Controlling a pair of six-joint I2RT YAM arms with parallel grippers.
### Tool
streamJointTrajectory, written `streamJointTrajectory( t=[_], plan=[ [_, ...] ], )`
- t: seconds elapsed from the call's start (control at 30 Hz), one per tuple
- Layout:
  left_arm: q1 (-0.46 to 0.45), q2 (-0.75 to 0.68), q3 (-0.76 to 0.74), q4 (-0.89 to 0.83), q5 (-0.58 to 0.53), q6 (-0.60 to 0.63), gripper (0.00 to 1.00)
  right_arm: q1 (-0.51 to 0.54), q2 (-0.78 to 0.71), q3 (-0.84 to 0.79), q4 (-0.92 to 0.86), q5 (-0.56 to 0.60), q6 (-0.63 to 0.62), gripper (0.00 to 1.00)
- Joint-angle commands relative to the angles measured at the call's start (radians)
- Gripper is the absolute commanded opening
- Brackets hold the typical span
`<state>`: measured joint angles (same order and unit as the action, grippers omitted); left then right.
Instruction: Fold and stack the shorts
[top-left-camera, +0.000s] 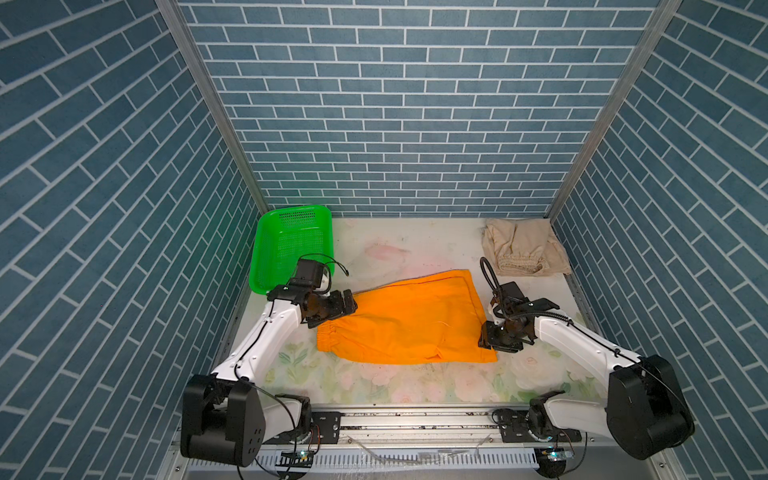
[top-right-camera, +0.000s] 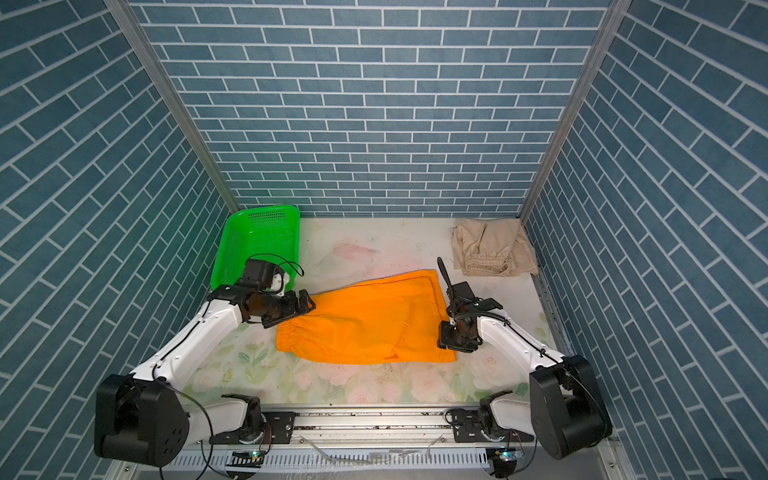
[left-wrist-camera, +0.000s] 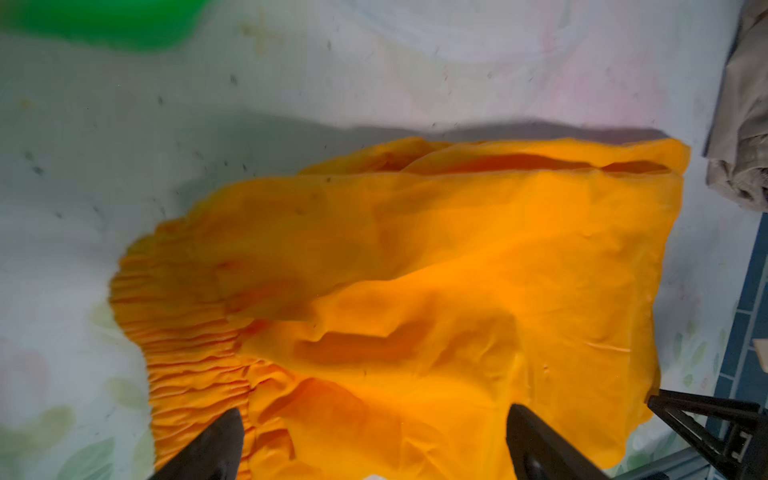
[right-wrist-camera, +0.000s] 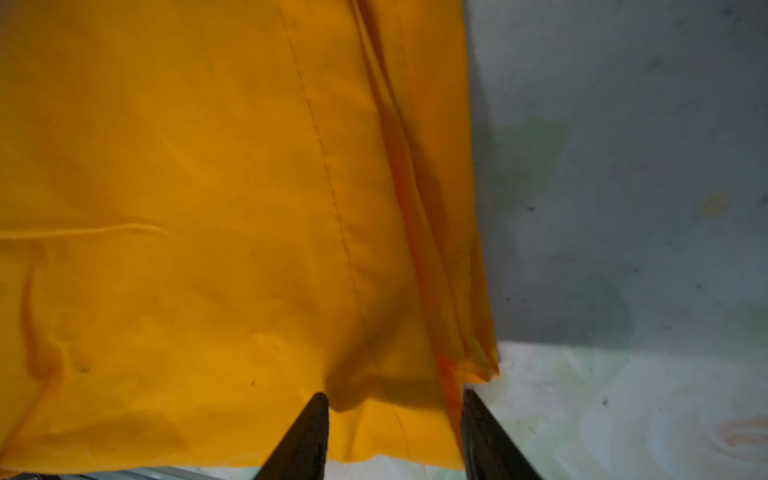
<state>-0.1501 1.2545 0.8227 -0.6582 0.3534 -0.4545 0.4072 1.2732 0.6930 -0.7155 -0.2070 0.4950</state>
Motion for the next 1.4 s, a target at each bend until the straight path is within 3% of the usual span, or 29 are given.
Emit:
streamJointTrajectory(
  t=[0.0, 0.07, 0.2, 0.23, 0.5, 0.7, 0.77, 0.87, 1.0, 1.13, 1.37],
  plan=[
    [-0.004, 0.006, -0.056, 0.167, 0.032, -0.046, 1.0, 0.017, 0.021, -0.015, 0.061, -0.004, 0.062, 0.5],
    [-0.005, 0.017, -0.067, 0.195, 0.029, -0.046, 1.0, 0.018, 0.025, -0.018, 0.072, 0.005, 0.062, 0.39],
    [-0.006, 0.035, -0.09, 0.226, 0.018, -0.031, 1.0, 0.019, 0.006, -0.004, 0.058, 0.033, 0.064, 0.03],
    [-0.006, 0.042, -0.097, 0.231, 0.012, -0.024, 1.0, 0.018, -0.003, 0.008, 0.033, 0.047, 0.062, 0.0],
    [-0.006, 0.136, -0.148, 0.253, -0.05, -0.015, 1.0, 0.02, -0.093, 0.121, -0.22, 0.192, 0.047, 0.0],
    [-0.006, 0.159, -0.162, 0.256, -0.077, 0.015, 1.0, 0.021, -0.102, 0.125, -0.28, 0.235, 0.088, 0.0],
    [-0.006, 0.168, -0.161, 0.252, -0.073, 0.023, 1.0, 0.017, -0.062, 0.125, -0.284, 0.231, 0.104, 0.22],
    [-0.006, 0.162, -0.143, 0.232, -0.052, 0.027, 1.0, 0.017, -0.004, 0.127, -0.294, 0.214, 0.111, 0.28],
    [-0.008, 0.109, -0.068, 0.135, -0.016, 0.028, 1.0, 0.019, -0.076, 0.169, -0.285, 0.218, 0.114, 0.38],
    [-0.019, 0.04, 0.053, 0.006, 0.003, 0.035, 1.0, 0.029, -0.149, 0.226, -0.207, 0.186, 0.09, 0.41],
    [-0.04, -0.003, 0.11, 0.002, 0.016, 0.02, 1.0, 0.12, -0.05, 0.244, 0.016, 0.144, 0.104, 0.39]
  ],
)
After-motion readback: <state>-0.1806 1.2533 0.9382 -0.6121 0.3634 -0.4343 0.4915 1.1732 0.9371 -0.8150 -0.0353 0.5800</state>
